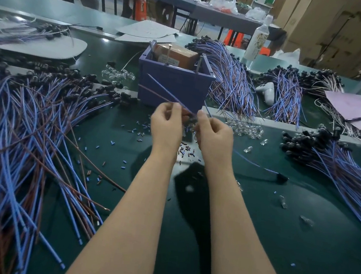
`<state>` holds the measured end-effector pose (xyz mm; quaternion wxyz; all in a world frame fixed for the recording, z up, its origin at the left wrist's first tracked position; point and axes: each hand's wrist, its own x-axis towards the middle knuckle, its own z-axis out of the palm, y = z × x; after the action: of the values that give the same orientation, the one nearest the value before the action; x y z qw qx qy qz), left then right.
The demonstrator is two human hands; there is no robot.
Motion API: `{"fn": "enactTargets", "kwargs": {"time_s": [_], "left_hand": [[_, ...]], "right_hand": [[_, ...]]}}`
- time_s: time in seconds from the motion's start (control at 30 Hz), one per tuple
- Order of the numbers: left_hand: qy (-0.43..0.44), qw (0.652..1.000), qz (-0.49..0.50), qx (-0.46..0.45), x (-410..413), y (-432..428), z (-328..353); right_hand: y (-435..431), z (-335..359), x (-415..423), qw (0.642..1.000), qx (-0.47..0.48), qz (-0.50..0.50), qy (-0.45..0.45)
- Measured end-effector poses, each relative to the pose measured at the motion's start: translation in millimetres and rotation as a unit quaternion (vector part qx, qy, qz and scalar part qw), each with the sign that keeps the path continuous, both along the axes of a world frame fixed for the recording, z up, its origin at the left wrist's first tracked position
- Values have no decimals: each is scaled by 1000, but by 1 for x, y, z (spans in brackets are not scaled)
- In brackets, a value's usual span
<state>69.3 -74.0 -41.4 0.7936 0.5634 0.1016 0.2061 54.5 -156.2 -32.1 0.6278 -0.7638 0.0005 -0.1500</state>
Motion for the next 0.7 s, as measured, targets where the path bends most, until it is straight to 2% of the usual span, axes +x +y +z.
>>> {"fn": "enactTargets", "kwargs": {"time_s": [0.1,0.17,0.23,0.33,0.4,0.57,0.7], "left_hand": [[30,994,62,-80,4,8,-2],[36,990,76,-113,6,10,-2],[36,990,74,-111,5,9,-1],[15,994,52,-92,3,5,1],[1,997,25,-75,1,3,1],[17,997,-76,16,1,-3,-2],[17,996,-74,41,3,-1,-6]], "right_hand": [[7,1,-4,991,-64,-50,-106],[7,-2,-3,975,-142,-87,-144],[5,-10,0,969,-215,-61,-108],[6,-19,2,966,-254,8,-38],[8,-19,1,967,-251,11,-46],[8,-14,-1,986,-160,-10,-53],[8,-15,0,991,-125,-26,-41]]}}
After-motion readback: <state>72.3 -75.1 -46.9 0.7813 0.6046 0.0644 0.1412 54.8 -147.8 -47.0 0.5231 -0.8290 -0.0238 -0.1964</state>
